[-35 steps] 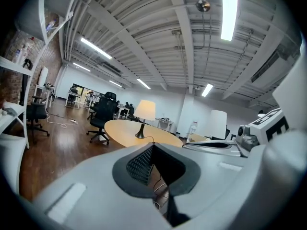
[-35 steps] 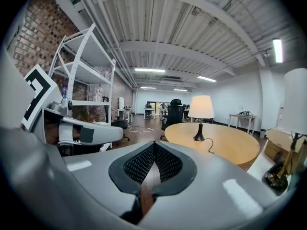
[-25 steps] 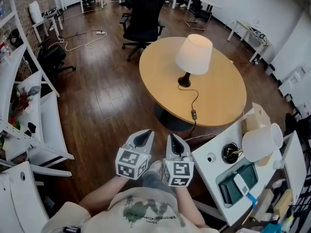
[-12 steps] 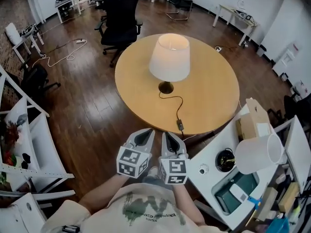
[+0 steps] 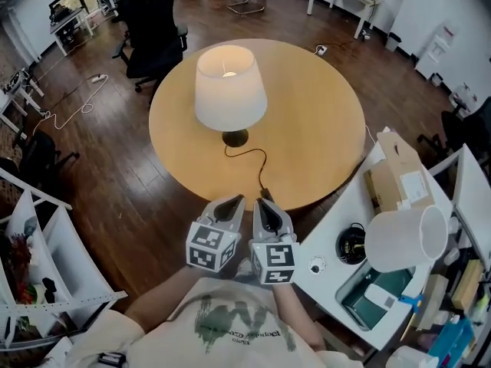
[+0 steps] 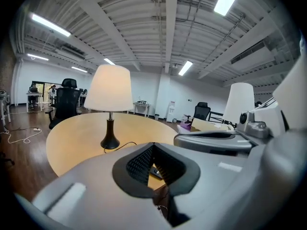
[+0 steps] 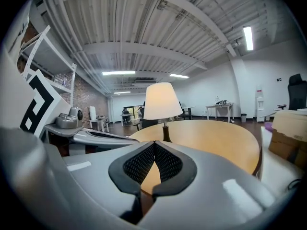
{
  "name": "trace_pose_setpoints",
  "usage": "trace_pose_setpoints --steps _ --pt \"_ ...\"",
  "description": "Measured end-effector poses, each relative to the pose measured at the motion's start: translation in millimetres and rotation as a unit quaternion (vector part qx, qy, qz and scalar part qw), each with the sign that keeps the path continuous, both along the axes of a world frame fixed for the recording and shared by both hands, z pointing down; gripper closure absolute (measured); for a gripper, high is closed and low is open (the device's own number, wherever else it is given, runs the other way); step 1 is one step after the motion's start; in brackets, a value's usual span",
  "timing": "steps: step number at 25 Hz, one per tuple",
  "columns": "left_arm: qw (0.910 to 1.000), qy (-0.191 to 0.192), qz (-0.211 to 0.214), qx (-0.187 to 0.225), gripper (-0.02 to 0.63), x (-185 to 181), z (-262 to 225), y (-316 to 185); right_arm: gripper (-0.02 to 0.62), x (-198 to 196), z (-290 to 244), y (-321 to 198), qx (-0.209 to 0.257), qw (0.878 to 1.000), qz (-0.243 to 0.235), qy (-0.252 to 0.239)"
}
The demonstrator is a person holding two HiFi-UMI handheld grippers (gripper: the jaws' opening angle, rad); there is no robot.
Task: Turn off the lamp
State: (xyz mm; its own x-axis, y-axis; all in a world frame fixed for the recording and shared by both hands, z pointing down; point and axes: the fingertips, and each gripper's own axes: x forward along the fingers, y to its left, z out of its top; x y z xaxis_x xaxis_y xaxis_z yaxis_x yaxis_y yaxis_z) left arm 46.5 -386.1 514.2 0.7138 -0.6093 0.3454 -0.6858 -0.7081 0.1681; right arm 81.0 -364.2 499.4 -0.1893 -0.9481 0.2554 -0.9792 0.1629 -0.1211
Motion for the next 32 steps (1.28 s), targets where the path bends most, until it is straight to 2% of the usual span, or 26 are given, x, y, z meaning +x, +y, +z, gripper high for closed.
trace_pose_setpoints --steps 9,17,24,32 --pt "0.9975 -0.017 0.067 -0.015 0.606 40 32 -26 0.595 37 24 -12 -0.030 0.997 0.064 -0.005" --pt "0.9882 -0.035 0.146 -0.033 0.606 63 58 -51 0.595 57 35 -35 -0.056 0.990 0.132 0.001" --pt "0.9720 -0.070 0.221 -0.036 0.606 77 93 -62 0.595 76 41 -40 -0.075 0.977 0.201 0.006" --pt "0.9417 -0.116 0.314 -0.035 0.583 89 124 -43 0.595 81 52 -28 -0.101 0.960 0.260 0.008"
